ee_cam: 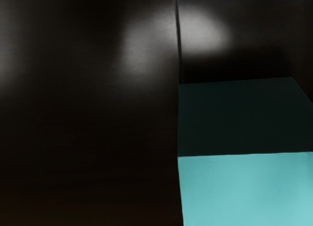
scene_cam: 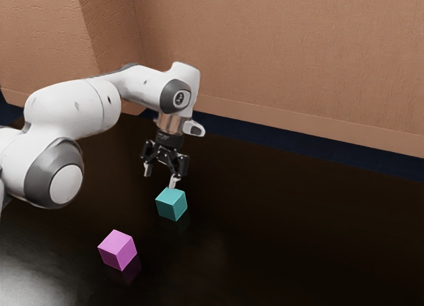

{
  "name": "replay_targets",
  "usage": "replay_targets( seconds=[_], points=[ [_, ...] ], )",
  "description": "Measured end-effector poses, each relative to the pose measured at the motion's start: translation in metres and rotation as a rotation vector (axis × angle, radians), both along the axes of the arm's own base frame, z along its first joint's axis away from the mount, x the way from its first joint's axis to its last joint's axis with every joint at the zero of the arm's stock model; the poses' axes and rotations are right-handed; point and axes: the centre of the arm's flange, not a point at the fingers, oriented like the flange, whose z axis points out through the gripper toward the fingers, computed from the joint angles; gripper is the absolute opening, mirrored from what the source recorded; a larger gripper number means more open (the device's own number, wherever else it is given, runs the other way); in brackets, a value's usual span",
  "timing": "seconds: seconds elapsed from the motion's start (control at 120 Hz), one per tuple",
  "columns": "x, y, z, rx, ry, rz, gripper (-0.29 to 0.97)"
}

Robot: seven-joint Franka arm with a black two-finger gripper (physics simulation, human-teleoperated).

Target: Pick up the blue block with one arm, and put the blue block on the pink block with one arm

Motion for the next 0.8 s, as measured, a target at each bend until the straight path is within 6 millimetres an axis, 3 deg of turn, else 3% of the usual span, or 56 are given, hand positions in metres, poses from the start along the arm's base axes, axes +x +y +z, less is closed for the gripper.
replay_targets(
  seconds=[0.4, 0.8],
  points=[
    [0.011, -0.028, 0.013, -0.055, -0.116, 0.002, 0.68],
    [-0.007, -0.031, -0.028, -0.061, -0.077, 0.015, 0.68]
  ],
)
